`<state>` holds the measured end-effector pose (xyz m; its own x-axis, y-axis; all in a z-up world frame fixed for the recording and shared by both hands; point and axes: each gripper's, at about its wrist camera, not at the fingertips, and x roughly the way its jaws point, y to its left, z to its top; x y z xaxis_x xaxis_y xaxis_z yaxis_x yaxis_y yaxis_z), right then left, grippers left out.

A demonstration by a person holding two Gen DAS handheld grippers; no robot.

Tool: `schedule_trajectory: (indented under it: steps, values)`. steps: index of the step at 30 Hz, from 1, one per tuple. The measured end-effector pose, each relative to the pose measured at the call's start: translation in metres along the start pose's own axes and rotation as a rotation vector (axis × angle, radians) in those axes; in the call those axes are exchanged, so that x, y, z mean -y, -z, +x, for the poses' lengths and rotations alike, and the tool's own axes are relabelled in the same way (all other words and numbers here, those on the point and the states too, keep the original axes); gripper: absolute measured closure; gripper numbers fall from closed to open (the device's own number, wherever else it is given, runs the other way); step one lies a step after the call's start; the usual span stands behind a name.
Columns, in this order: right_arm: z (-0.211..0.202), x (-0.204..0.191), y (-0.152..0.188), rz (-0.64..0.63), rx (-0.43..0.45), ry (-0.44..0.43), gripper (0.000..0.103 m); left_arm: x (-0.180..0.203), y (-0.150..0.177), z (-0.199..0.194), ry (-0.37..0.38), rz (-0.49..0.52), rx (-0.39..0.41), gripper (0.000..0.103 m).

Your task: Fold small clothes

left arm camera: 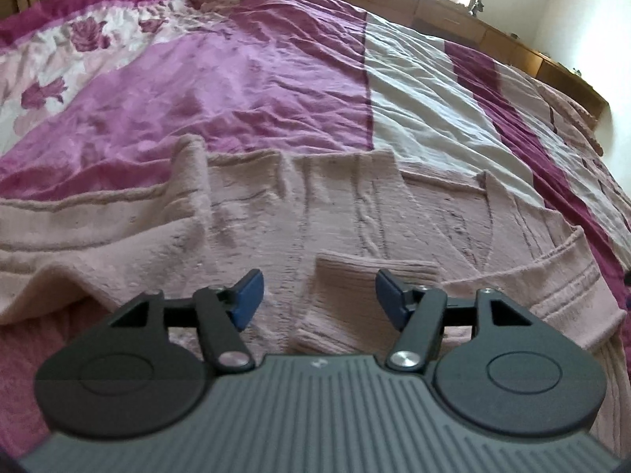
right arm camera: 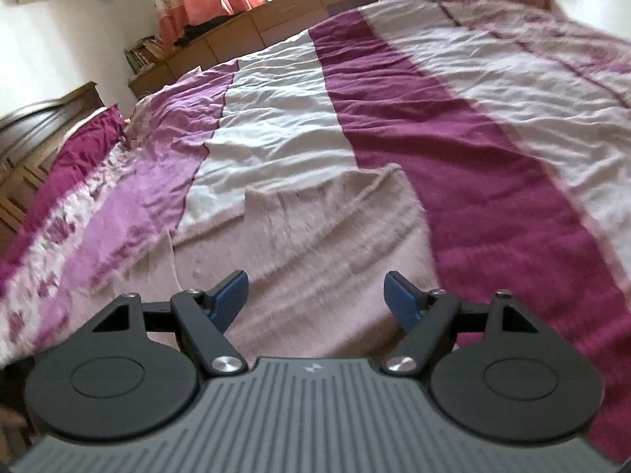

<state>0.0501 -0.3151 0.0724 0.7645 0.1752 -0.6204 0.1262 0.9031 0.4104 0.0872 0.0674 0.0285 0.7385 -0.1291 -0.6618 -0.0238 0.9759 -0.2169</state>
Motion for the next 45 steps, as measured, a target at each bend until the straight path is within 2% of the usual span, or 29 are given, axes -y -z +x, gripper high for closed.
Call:
schedule_trajectory:
  steps: [3,7,12,18,23,25,26,27,29,31,33,42,43,45]
  values:
    - [0.026,-0.001,-0.02,0.035,-0.019,0.012,0.023,-0.008,0.0,0.0,0.007,-0.007,-0.002,0.045]
    - [0.064,0.003,-0.039,0.078,-0.059,0.061,0.034,-0.012,-0.001,0.001,0.029,0.001,-0.009,0.045]
    - [0.101,0.009,-0.053,0.118,-0.098,0.116,0.04,-0.007,-0.003,0.005,0.07,0.056,-0.022,0.045]
    - [0.124,0.009,-0.06,0.084,-0.113,0.154,0.044,0.004,0.0,0.019,0.054,0.129,-0.041,0.045]
    - [0.132,0.014,-0.063,0.098,-0.125,0.162,0.054,0.007,-0.001,0.03,0.125,0.113,-0.044,0.046]
    - [0.134,0.017,-0.064,0.109,-0.129,0.163,0.061,0.011,-0.001,0.034,0.143,0.117,-0.056,0.055]
    - [0.135,0.019,-0.064,0.115,-0.131,0.163,0.062,0.012,0.0,0.035,0.143,0.118,-0.061,0.066]
    - [0.135,0.02,-0.064,0.124,-0.133,0.164,0.065,0.013,0.001,0.036,0.151,0.115,-0.064,0.085]
    - [0.136,0.023,-0.066,0.138,-0.139,0.167,0.074,0.013,0.002,0.035,0.17,0.089,-0.068,0.089]
    - [0.135,0.026,-0.067,0.153,-0.141,0.171,0.087,0.012,0.002,0.03,0.165,0.083,-0.053,0.09]
    - [0.133,0.029,-0.068,0.171,-0.137,0.167,0.094,0.01,0.001,0.024,0.157,0.07,-0.039,0.091]
    - [0.096,0.041,-0.074,0.246,-0.068,0.051,0.098,0.002,-0.016,-0.027,0.157,0.052,0.113,0.091]
    - [0.092,0.043,-0.075,0.262,-0.051,0.035,0.102,0.003,-0.018,-0.032,0.157,0.057,0.134,0.091]
    - [0.086,0.046,-0.08,0.278,-0.002,0.01,0.102,0.005,-0.023,-0.04,0.153,0.07,0.179,0.091]
